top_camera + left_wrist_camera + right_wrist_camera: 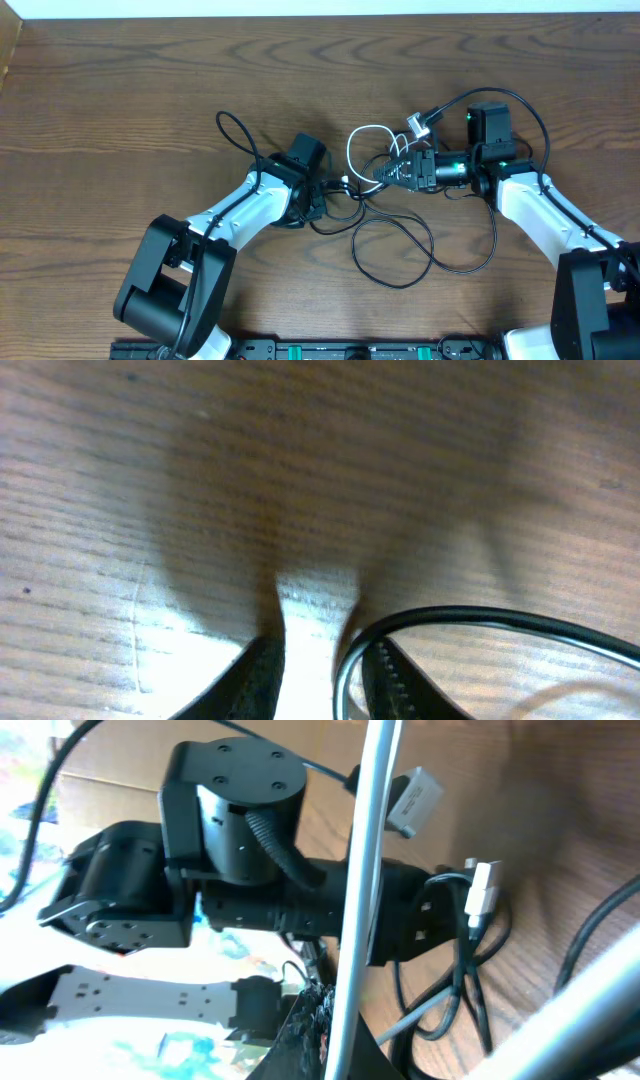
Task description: Untangle cables
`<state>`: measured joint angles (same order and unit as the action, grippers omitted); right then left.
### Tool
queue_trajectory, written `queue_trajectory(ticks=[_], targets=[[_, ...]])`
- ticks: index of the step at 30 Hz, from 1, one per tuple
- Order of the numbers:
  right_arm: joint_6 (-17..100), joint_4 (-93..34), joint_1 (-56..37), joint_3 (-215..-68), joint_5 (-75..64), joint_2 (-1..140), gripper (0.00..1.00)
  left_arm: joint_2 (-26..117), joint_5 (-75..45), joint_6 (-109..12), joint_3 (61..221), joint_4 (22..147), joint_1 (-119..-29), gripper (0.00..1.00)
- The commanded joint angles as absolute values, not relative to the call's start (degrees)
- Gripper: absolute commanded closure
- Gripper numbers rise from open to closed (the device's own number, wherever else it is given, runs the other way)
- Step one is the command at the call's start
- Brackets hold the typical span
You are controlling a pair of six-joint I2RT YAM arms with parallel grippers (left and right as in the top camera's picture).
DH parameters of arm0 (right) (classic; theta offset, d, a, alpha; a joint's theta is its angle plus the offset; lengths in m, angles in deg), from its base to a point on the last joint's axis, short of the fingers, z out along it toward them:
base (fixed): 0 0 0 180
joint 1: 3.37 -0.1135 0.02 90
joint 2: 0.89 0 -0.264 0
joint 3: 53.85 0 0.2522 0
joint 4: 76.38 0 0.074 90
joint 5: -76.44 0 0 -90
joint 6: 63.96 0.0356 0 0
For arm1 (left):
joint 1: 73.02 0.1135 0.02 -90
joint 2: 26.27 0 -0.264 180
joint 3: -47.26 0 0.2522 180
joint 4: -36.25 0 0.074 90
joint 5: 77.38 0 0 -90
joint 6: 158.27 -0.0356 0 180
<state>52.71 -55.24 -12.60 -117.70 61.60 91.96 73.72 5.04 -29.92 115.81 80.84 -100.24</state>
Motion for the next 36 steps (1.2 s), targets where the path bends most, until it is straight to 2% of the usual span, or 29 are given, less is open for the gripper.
queue_trajectory(ticks=[1,3,5,8,13,19,22,27,31,36], targets=[[51.86,-55.53,-12.49,-118.14,66.95,90.92,0.99,74.48,7.78,-29.84,115.44,79.79,-100.11,0.55],[51.84,-55.4,-12.93,-118.14,66.28,90.92,0.99,74.48,7.73,-29.84,115.44,78.96,-100.11,0.42],[51.86,-55.0,-13.48,-118.11,65.09,90.94,0.99,74.48,7.71,-29.84,115.44,78.47,-100.11,0.36],[51.84,-53.47,-13.98,-118.11,61.31,90.94,0.99,74.46,6.55,-30.34,115.46,78.06,-100.09,0.17],[51.16,-50.26,-13.98,-118.11,54.19,90.94,0.99,72.99,-4.94,-40.9,116.36,77.75,-98.39,0.15],[48.67,-48.16,-13.96,-118.11,53.47,90.94,0.99,67.07,-15.7,-39.52,116.77,74.34,-95.35,0.13],[48.69,-48.23,-13.96,-118.11,53.45,90.94,0.99,66.13,-15.72,-34.86,116.77,72.97,-95.46,0.14],[48.69,-48.23,-13.96,-118.11,53.4,90.94,0.99,67.57,-14.71,-34.1,116.57,74.08,-96.31,0.14],[48.69,-48.18,-13.96,-118.11,53.4,90.94,0.99,69.69,-8.64,-34.08,116.44,78.78,-97.58,0.19],[48.69,-48.18,-13.98,-118.11,53.4,90.94,0.99,73.08,-7.68,-32.52,116.22,80.03,-99.09,0.24]])
